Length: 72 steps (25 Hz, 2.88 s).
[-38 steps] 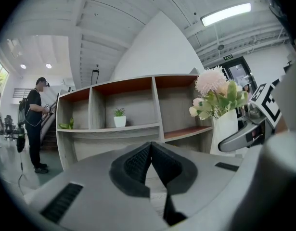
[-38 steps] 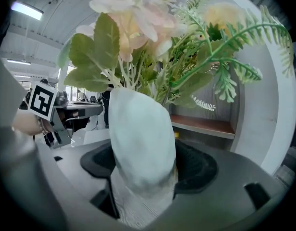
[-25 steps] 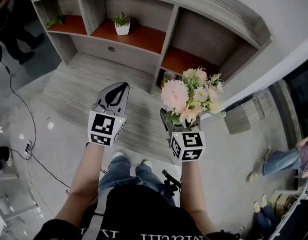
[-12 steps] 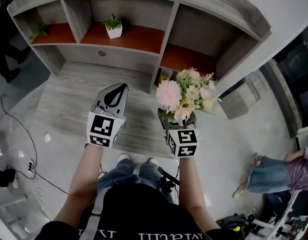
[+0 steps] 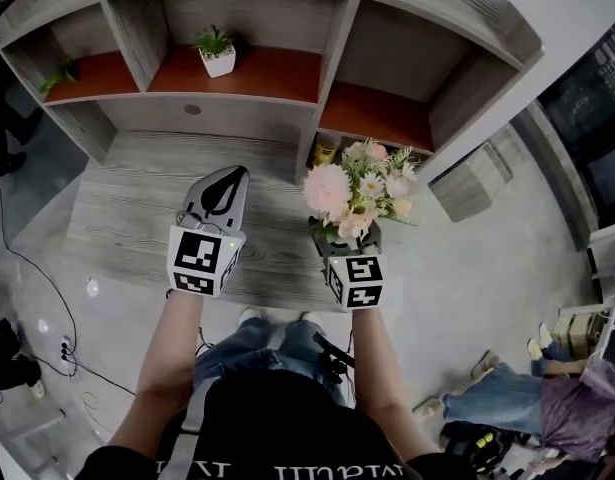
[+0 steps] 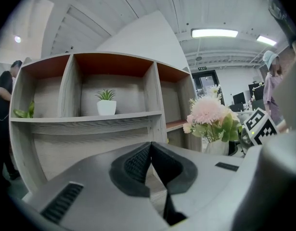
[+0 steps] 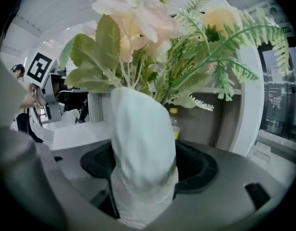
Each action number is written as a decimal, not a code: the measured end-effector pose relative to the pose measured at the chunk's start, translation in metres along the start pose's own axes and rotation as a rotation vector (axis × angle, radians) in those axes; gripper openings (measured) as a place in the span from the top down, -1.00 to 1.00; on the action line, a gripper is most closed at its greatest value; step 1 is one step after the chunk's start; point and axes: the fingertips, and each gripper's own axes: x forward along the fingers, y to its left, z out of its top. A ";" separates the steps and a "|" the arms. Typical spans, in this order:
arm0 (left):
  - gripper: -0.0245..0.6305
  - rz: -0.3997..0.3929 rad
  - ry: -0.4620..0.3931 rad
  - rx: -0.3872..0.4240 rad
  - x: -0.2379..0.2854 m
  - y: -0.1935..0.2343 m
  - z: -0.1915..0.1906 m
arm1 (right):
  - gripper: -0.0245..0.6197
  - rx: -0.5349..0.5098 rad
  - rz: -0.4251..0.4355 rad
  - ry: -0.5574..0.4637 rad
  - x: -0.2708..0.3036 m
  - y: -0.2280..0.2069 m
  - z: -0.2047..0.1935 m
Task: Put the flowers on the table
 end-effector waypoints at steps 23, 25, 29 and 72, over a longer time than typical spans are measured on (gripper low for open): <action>0.90 -0.024 0.013 -0.011 -0.001 0.016 -0.027 | -0.21 0.030 -0.021 0.026 0.035 0.005 -0.043; 0.90 -0.027 0.013 -0.010 0.000 0.016 -0.027 | -0.21 0.054 -0.019 0.027 0.036 0.002 -0.043; 0.90 -0.035 0.008 -0.012 0.002 0.015 -0.026 | -0.21 0.080 -0.027 0.035 0.036 -0.004 -0.046; 0.89 -0.068 -0.010 -0.039 0.018 -0.019 0.015 | -0.26 0.076 0.035 0.193 -0.033 -0.026 -0.043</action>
